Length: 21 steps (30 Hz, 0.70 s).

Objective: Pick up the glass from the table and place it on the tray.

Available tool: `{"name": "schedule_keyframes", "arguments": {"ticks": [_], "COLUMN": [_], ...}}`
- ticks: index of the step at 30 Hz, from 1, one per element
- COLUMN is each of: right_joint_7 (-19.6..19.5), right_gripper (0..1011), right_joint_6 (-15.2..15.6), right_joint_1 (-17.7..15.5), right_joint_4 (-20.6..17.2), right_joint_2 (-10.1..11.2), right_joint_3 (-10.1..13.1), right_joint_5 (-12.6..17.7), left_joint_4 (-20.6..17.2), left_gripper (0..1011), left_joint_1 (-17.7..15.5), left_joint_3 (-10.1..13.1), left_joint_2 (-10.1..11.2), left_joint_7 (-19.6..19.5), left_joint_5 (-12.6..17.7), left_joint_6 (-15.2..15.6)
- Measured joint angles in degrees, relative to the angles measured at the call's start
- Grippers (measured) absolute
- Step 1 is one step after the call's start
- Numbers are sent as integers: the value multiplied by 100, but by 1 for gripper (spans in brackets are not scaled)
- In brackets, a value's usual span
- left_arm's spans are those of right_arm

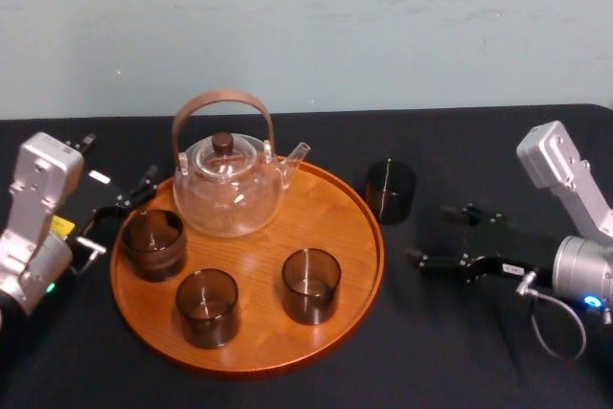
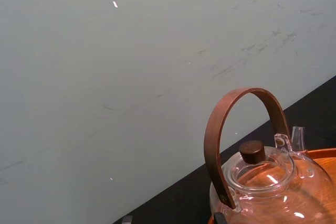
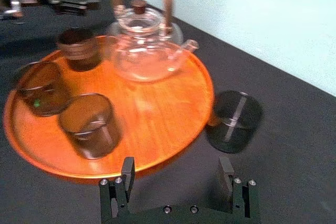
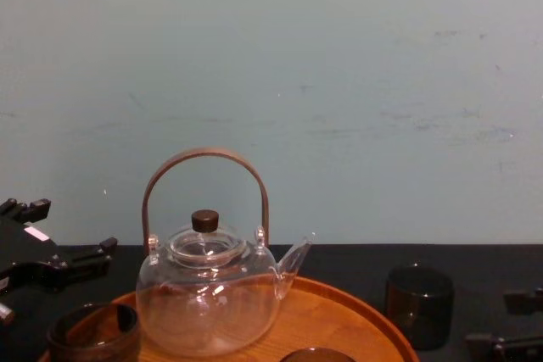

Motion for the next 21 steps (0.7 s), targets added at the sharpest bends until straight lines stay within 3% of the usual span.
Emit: {"name": "schedule_keyframes", "arguments": {"ticks": [9, 21], "right_joint_7": [-390, -428], "right_gripper": [1002, 1002], "right_joint_6": [190, 278], "right_joint_1": [197, 692], "right_joint_4": [394, 1020], "right_joint_2": [-308, -771], "right_joint_3": [146, 46], "right_joint_5": [-88, -412], "left_joint_4": [0, 0], "left_gripper": [1001, 1001], "left_joint_1": [0, 0], "left_joint_3": [0, 0], "left_joint_2": [0, 0], "left_joint_7": [0, 0], "left_joint_5": [0, 0], "left_joint_6": [0, 0]}}
